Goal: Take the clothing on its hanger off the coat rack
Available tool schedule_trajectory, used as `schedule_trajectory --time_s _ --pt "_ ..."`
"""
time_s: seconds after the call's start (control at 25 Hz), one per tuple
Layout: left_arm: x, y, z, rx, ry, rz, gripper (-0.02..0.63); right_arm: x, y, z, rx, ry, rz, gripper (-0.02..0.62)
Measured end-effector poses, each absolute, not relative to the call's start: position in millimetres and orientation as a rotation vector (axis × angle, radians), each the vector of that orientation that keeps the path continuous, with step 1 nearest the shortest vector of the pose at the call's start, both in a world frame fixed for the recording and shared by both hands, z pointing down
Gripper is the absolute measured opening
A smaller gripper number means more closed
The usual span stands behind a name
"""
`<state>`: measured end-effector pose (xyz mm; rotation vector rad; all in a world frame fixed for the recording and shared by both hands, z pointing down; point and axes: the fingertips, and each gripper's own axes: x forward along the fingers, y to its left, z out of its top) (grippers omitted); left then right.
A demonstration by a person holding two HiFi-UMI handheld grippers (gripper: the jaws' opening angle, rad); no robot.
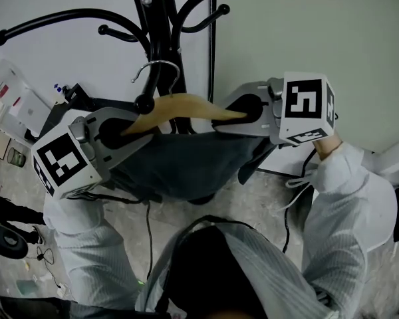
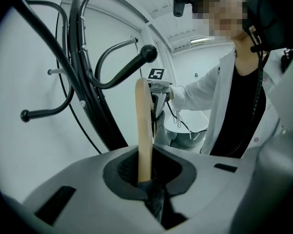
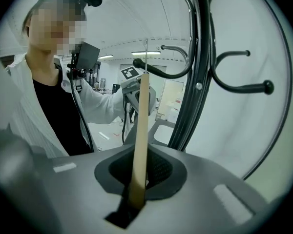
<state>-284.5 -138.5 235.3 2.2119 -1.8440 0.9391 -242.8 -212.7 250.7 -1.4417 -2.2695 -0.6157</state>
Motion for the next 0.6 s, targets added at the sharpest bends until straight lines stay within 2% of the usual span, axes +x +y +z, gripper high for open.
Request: schedule_trajectory --time_s 0.16,0.4,0.6 --pt "-266.1 -153.2 230.4 2.279 -1.794 0.95 0.032 -221.5 -226.1 243.9 -1.374 -2.3 -0.64 0.026" --pt "-196.9 -191.9 234.6 2.485 -1.596 0.954 0.032 -142.1 -257.2 246.1 -1.169 -2.364 -0.588 0.026" --pt "-193.0 -223.5 274.2 2.561 -1.473 0.92 0.032 -130.7 -283.9 283.3 -1.06 -2.376 -0.52 0.026"
